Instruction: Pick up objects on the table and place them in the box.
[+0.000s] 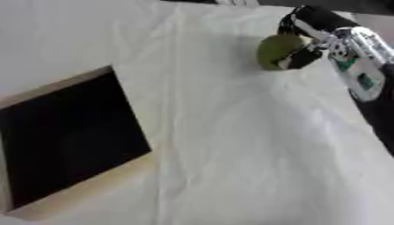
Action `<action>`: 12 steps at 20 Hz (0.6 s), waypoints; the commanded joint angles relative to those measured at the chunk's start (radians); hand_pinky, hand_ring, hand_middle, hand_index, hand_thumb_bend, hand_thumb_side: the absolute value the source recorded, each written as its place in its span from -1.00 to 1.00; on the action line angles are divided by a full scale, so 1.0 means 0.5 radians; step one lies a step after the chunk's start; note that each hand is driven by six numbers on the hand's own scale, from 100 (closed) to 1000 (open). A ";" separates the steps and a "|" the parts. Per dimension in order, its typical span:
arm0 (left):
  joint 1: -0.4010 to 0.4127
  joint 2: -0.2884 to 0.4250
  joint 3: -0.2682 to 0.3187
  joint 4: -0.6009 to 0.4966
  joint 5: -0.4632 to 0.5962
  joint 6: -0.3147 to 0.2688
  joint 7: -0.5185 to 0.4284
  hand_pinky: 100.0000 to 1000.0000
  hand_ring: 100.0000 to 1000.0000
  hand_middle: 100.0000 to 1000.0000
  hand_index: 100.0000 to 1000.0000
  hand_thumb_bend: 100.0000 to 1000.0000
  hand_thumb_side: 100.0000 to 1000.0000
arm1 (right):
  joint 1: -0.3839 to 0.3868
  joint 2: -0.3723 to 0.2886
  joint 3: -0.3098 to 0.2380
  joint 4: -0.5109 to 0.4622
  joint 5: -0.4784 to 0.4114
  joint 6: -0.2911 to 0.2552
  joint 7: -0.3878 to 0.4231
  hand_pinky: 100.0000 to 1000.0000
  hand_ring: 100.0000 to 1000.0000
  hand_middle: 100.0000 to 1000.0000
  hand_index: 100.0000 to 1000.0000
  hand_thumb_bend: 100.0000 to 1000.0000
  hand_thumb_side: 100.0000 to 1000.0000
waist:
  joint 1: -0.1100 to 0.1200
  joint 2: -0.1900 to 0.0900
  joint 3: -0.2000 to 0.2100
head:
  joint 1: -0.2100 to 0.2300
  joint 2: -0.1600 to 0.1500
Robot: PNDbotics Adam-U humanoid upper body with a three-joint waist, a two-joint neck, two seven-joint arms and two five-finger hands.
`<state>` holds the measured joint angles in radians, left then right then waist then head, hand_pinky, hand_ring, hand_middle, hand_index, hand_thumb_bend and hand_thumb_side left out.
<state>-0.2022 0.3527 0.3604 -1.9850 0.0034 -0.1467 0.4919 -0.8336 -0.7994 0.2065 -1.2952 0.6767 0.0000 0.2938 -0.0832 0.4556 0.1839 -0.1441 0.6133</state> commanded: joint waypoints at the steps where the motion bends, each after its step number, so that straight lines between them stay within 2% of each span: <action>1: -0.010 0.029 0.009 -0.030 -0.004 -0.001 -0.002 -0.12 -0.09 0.00 0.37 -0.57 0.08 | 0.009 -0.136 -0.049 -0.199 -0.073 -0.005 -0.010 0.34 -0.06 -0.22 0.02 -0.47 -1.00 | 0.006 -0.046 -0.007 | 0.005 -0.009; 3: -0.011 0.030 0.010 -0.030 -0.005 -0.001 -0.001 -0.12 -0.09 0.00 0.37 -0.57 0.09 | 0.050 -0.188 -0.071 -0.358 -0.096 0.009 -0.022 0.34 -0.07 -0.22 0.04 -0.40 -1.00 | 0.005 -0.047 -0.010 | 0.007 -0.007; 8: -0.011 0.032 0.012 -0.030 -0.005 -0.001 0.002 -0.12 -0.09 0.00 0.37 -0.57 0.09 | 0.158 -0.313 -0.123 -0.881 -0.091 0.064 -0.089 0.34 -0.07 -0.19 0.09 -0.41 -1.00 | 0.002 -0.051 -0.015 | 0.009 -0.005; 12: -0.012 0.033 0.011 -0.030 -0.004 -0.001 0.001 -0.12 -0.09 -0.01 0.37 -0.58 0.09 | 0.174 -0.366 -0.124 -1.308 -0.104 0.069 -0.086 0.34 -0.06 -0.17 0.12 -0.41 -1.00 | 0.002 -0.056 -0.015 | 0.005 -0.004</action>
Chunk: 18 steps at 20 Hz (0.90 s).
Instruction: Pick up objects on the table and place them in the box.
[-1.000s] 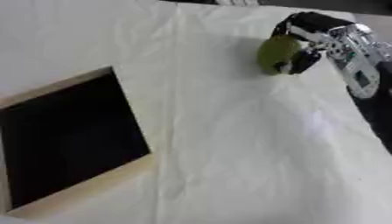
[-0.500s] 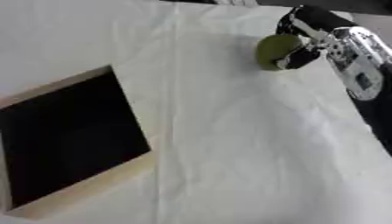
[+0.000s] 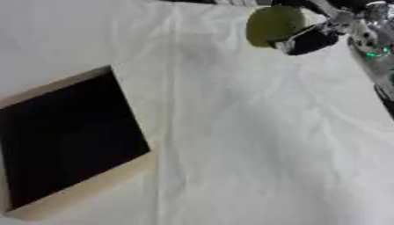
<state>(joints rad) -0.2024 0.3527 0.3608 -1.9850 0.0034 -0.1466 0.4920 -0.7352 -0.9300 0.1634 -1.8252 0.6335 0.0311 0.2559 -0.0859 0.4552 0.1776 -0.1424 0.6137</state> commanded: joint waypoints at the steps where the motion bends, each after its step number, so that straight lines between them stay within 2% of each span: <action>1: -0.011 0.033 0.010 -0.030 -0.004 -0.001 0.000 -0.12 -0.09 -0.01 0.37 -0.58 0.09 | -0.039 -0.109 -0.027 -0.300 -0.030 -0.014 -0.014 0.34 -0.06 -0.17 0.13 -0.41 -1.00 | 0.007 -0.057 -0.001 | -0.001 -0.004; 4: -0.010 0.033 0.007 -0.030 -0.001 0.001 -0.003 -0.12 -0.09 -0.01 0.37 -0.58 0.09 | -0.140 -0.089 0.038 -0.344 -0.093 -0.161 -0.044 0.35 -0.05 -0.16 0.14 -0.41 -1.00 | 0.003 -0.065 0.001 | -0.006 0.001; 7: -0.009 0.036 0.004 -0.030 0.001 0.001 -0.007 -0.11 -0.09 -0.01 0.37 -0.58 0.09 | -0.292 -0.006 0.130 -0.349 -0.147 -0.306 -0.018 0.39 -0.02 -0.14 0.18 -0.41 -1.00 | 0.001 -0.078 0.002 | -0.005 0.009; 11: -0.007 0.035 0.002 -0.030 0.005 0.001 -0.008 -0.11 -0.09 -0.01 0.37 -0.58 0.09 | -0.517 0.223 0.270 -0.350 -0.138 -0.450 0.113 0.39 -0.02 -0.08 0.25 -0.41 -1.00 | 0.004 -0.094 0.009 | -0.007 0.013; 14: -0.006 0.031 0.000 -0.030 0.009 0.002 -0.009 -0.11 -0.09 -0.01 0.37 -0.58 0.09 | -0.623 0.419 0.367 -0.350 -0.105 -0.483 0.218 0.37 -0.02 -0.05 0.28 -0.39 -1.00 | 0.004 -0.100 0.018 | -0.008 0.015; 18: -0.012 0.030 -0.004 -0.030 0.013 0.001 -0.013 -0.11 -0.09 -0.01 0.37 -0.58 0.08 | -0.684 0.638 0.489 -0.350 -0.080 -0.454 0.371 0.38 -0.01 -0.03 0.30 -0.39 -1.00 | 0.001 -0.106 0.031 | -0.019 0.022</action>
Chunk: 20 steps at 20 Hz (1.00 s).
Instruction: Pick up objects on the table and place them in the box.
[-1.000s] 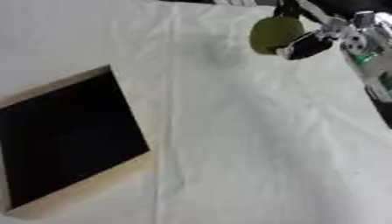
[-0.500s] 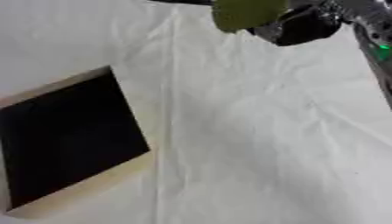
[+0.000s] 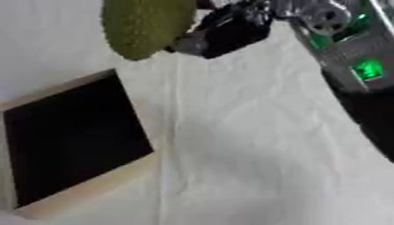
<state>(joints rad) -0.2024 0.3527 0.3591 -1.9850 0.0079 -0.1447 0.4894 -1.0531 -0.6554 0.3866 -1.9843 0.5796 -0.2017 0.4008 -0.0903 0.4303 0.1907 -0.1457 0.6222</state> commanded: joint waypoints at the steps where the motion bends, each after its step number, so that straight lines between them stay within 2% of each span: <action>1: -0.015 0.030 -0.001 -0.030 0.006 -0.004 -0.008 -0.11 -0.09 -0.02 0.37 -0.58 0.09 | -0.049 0.131 0.066 -0.031 0.045 0.031 0.115 0.39 -0.02 -0.05 0.29 -0.42 -1.00 | 0.009 -0.056 0.008 | -0.016 0.004; 7: -0.018 0.029 -0.006 -0.030 0.014 -0.007 -0.013 -0.11 -0.09 -0.02 0.37 -0.58 0.08 | -0.031 0.347 0.189 -0.031 0.291 0.292 0.292 0.35 -0.08 -0.10 0.25 -0.50 -1.00 | 0.005 -0.060 0.030 | -0.044 0.004; 10: -0.021 0.025 -0.009 -0.030 0.017 -0.005 -0.019 -0.11 -0.10 -0.02 0.37 -0.58 0.09 | -0.008 0.433 0.233 0.002 0.386 0.385 0.311 0.31 -0.14 -0.13 0.20 -0.51 -1.00 | 0.002 -0.059 0.036 | -0.051 0.004; 14: -0.021 0.022 -0.010 -0.030 0.019 -0.003 -0.023 -0.11 -0.10 -0.02 0.37 -0.58 0.09 | -0.006 0.541 0.305 0.142 0.476 0.406 0.288 0.30 -0.15 -0.15 0.18 -0.52 -1.00 | -0.002 -0.057 0.044 | -0.058 0.007; 20: -0.028 0.013 -0.014 -0.030 0.024 0.000 -0.032 -0.11 -0.10 -0.02 0.37 -0.58 0.09 | 0.000 0.703 0.399 0.392 0.592 0.346 0.233 0.31 -0.14 -0.14 0.18 -0.56 -1.00 | -0.010 -0.051 0.061 | -0.075 0.011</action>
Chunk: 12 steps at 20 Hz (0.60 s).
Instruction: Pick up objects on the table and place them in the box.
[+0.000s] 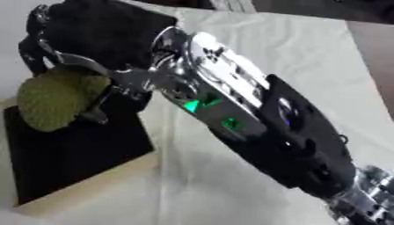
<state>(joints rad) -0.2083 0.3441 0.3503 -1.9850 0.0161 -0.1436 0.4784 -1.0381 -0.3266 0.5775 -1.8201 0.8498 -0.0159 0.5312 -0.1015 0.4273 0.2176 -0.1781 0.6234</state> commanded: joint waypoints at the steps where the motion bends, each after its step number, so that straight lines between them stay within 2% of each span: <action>1: -0.016 0.029 0.003 -0.030 0.008 -0.001 -0.011 -0.11 -0.10 -0.02 0.37 -0.58 0.09 | -0.032 0.063 0.034 0.095 0.069 -0.044 -0.031 0.31 -0.13 -0.13 0.19 -0.57 -1.00 | 0.009 -0.044 0.010 | -0.012 0.010; 5: -0.021 0.027 0.001 -0.030 0.009 0.002 -0.017 -0.11 -0.10 -0.02 0.37 -0.58 0.09 | -0.036 0.117 0.082 0.201 0.125 -0.112 -0.010 0.34 -0.08 -0.09 0.26 -0.65 -1.00 | 0.000 -0.045 0.015 | -0.015 0.012; 7: -0.022 0.027 0.001 -0.030 0.010 0.002 -0.018 -0.11 -0.10 -0.02 0.37 -0.58 0.09 | -0.035 0.135 0.100 0.251 0.149 -0.143 0.023 0.37 -0.01 -0.04 0.34 -0.61 -1.00 | -0.002 -0.046 0.017 | -0.015 0.011; 8: -0.022 0.026 0.001 -0.030 0.010 0.003 -0.019 -0.11 -0.10 -0.02 0.37 -0.59 0.10 | -0.034 0.142 0.106 0.272 0.161 -0.161 0.043 0.40 0.05 0.01 0.40 -0.50 -1.00 | -0.003 -0.046 0.018 | -0.015 0.011; 9: -0.022 0.025 0.002 -0.030 0.011 0.003 -0.018 -0.11 -0.10 -0.02 0.37 -0.58 0.09 | -0.031 0.147 0.109 0.288 0.170 -0.181 0.062 0.40 0.06 0.02 0.42 -0.50 -1.00 | -0.004 -0.046 0.020 | -0.014 0.010; 11: -0.020 0.024 0.004 -0.030 0.011 0.004 -0.016 -0.11 -0.10 -0.02 0.37 -0.58 0.09 | -0.025 0.150 0.111 0.305 0.181 -0.220 0.092 0.44 0.16 0.13 0.53 -0.33 -1.00 | -0.005 -0.047 0.019 | -0.013 0.010; 12: -0.020 0.024 0.004 -0.030 0.011 0.005 -0.016 -0.11 -0.10 -0.02 0.37 -0.58 0.09 | -0.022 0.149 0.110 0.308 0.185 -0.240 0.105 0.48 0.28 0.26 0.65 -0.19 -1.00 | -0.005 -0.047 0.018 | -0.011 0.010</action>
<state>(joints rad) -0.2112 0.3433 0.3486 -1.9850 0.0171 -0.1409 0.4729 -1.0369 -0.2520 0.6381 -1.6631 0.9301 -0.1225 0.5775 -0.1131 0.4273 0.2252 -0.1810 0.6237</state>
